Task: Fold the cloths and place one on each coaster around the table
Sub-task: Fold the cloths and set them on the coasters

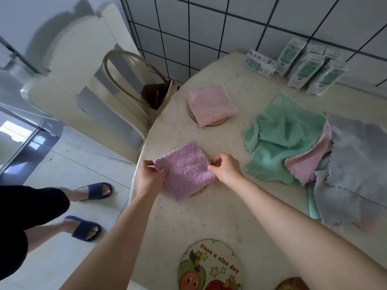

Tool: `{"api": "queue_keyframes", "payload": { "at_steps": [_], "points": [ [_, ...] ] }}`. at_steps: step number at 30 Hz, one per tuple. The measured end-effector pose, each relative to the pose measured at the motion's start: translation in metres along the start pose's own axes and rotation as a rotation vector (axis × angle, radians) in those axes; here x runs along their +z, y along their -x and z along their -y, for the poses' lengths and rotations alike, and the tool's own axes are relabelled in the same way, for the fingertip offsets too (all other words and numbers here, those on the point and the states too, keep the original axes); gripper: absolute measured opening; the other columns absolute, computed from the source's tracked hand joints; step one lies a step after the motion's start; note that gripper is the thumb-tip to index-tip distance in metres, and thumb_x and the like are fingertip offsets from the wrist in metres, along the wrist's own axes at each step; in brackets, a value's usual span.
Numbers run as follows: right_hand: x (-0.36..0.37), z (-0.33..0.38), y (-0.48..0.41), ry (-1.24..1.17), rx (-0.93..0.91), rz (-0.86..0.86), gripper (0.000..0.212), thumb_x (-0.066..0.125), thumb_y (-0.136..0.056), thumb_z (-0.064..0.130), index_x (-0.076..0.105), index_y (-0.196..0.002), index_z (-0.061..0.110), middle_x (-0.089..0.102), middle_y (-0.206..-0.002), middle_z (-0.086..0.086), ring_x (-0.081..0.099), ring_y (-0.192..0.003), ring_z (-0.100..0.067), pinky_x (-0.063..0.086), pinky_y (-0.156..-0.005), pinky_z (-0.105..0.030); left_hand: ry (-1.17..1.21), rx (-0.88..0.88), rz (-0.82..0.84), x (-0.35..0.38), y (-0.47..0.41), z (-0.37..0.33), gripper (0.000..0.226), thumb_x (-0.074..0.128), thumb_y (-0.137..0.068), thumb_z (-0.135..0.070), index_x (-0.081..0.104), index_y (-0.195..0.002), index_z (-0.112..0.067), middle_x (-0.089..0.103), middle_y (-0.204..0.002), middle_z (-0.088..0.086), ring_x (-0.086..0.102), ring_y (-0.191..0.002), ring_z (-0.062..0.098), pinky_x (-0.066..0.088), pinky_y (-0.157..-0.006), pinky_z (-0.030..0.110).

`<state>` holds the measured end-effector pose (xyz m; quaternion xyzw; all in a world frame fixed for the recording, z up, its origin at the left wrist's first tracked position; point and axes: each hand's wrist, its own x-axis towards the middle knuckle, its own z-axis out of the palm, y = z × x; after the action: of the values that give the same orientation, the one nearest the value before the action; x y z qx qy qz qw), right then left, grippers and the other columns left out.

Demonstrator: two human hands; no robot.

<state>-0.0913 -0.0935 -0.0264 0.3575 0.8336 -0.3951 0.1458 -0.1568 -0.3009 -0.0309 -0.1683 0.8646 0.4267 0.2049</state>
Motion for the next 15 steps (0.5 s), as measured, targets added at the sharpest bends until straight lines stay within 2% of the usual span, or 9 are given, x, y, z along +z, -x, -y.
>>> {"api": "queue_keyframes", "payload": {
  "at_steps": [2,4,6,8,11,15],
  "points": [
    [-0.002,-0.002,0.001,0.036,-0.046,-0.005,0.019,0.071,-0.079,0.02,0.064,-0.094,0.01,0.069,-0.094,-0.006,0.062,-0.09,-0.024,0.044,-0.076,-0.025,-0.113,0.068,-0.043,-0.001,0.002,-0.002,0.036,0.075,-0.075,-0.025,0.054,-0.103,-0.018,0.061,-0.089,-0.004,0.06,-0.078,0.021,0.051,-0.074,0.037],
    [-0.007,-0.007,0.003,0.058,-0.08,-0.005,0.015,0.067,-0.081,0.015,0.063,-0.095,0.01,0.069,-0.095,-0.006,0.062,-0.089,-0.023,0.046,-0.078,-0.027,-0.25,0.153,-0.082,-0.001,0.005,-0.004,0.044,0.073,-0.077,-0.026,0.051,-0.115,-0.018,0.055,-0.107,0.0,0.053,-0.084,0.02,0.046,-0.075,0.035],
    [-0.015,-0.015,0.006,0.068,-0.089,-0.004,0.013,0.062,-0.083,0.011,0.063,-0.096,0.012,0.068,-0.094,-0.005,0.062,-0.087,-0.021,0.047,-0.076,-0.025,-0.405,0.242,-0.118,0.0,0.011,-0.009,0.043,0.067,-0.08,-0.023,0.05,-0.12,-0.02,0.049,-0.117,0.002,0.051,-0.096,0.022,0.044,-0.074,0.035],
    [-0.025,-0.027,0.011,0.072,-0.101,-0.011,0.014,0.058,-0.084,0.01,0.063,-0.097,0.013,0.068,-0.094,-0.004,0.062,-0.087,-0.02,0.046,-0.074,-0.022,-0.527,0.362,-0.15,0.003,0.017,-0.017,0.04,0.062,-0.082,-0.018,0.052,-0.12,-0.02,0.048,-0.121,0.005,0.047,-0.107,0.026,0.046,-0.076,0.038],
    [-0.045,-0.049,0.021,0.082,-0.113,-0.03,0.016,0.056,-0.087,0.01,0.063,-0.1,0.012,0.067,-0.096,-0.003,0.061,-0.09,-0.019,0.047,-0.075,-0.023,-0.653,0.539,-0.137,0.014,0.028,-0.032,0.039,0.064,-0.081,-0.016,0.058,-0.119,-0.017,0.052,-0.124,0.006,0.042,-0.115,0.028,0.045,-0.089,0.039],
    [-0.079,-0.088,0.039,0.088,-0.139,-0.108,0.018,0.057,-0.085,0.007,0.064,-0.102,0.01,0.069,-0.099,-0.004,0.063,-0.094,-0.02,0.048,-0.082,-0.027,-0.701,0.644,-0.06,0.046,0.051,-0.051,0.037,0.066,-0.08,-0.015,0.062,-0.116,-0.018,0.054,-0.124,0.003,0.042,-0.116,0.024,0.041,-0.093,0.041]
  ]
}}
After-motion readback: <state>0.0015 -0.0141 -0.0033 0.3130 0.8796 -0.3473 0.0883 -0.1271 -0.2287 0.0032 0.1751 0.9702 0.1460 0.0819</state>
